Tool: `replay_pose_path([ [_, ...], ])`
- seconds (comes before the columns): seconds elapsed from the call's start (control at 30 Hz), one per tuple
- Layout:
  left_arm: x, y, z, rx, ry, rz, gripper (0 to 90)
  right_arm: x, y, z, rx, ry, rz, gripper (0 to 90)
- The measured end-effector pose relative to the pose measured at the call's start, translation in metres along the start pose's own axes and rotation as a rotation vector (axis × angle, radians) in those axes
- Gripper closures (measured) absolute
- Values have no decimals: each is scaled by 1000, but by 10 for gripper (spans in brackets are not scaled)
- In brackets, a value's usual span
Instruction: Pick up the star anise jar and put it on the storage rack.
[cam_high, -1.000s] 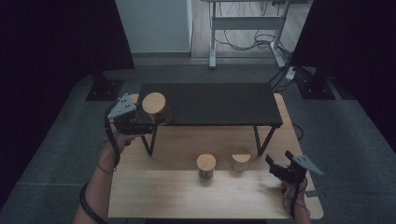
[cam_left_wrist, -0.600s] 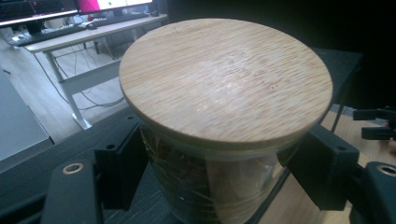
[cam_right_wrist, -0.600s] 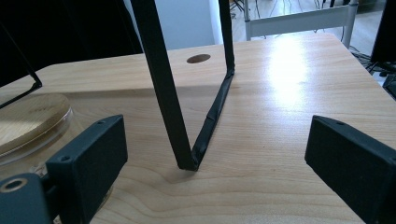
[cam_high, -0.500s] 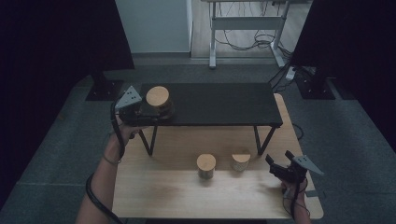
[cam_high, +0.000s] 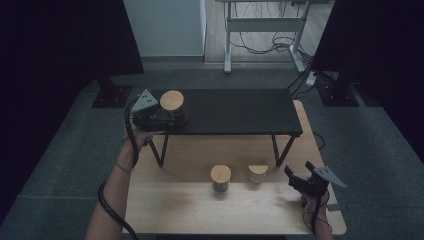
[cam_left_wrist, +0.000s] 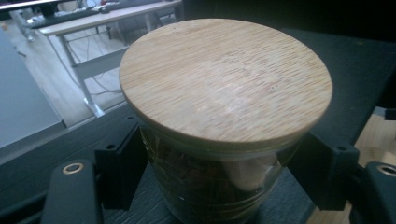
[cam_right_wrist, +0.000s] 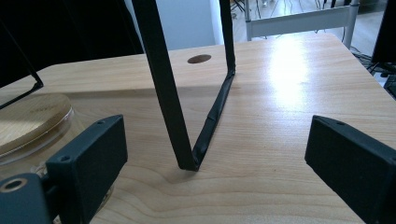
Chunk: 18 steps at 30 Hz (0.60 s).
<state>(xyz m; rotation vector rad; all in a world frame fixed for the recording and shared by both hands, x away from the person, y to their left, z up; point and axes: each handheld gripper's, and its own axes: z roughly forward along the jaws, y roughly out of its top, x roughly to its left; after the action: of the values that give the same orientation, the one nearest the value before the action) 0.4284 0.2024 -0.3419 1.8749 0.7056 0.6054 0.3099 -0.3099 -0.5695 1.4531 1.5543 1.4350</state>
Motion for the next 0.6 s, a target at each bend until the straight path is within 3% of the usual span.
replay_pose_path([
  [0.6, 7, -3, 9, 44, 11, -56, 253, 0, 0, 0, -2, -1, -1, 52],
])
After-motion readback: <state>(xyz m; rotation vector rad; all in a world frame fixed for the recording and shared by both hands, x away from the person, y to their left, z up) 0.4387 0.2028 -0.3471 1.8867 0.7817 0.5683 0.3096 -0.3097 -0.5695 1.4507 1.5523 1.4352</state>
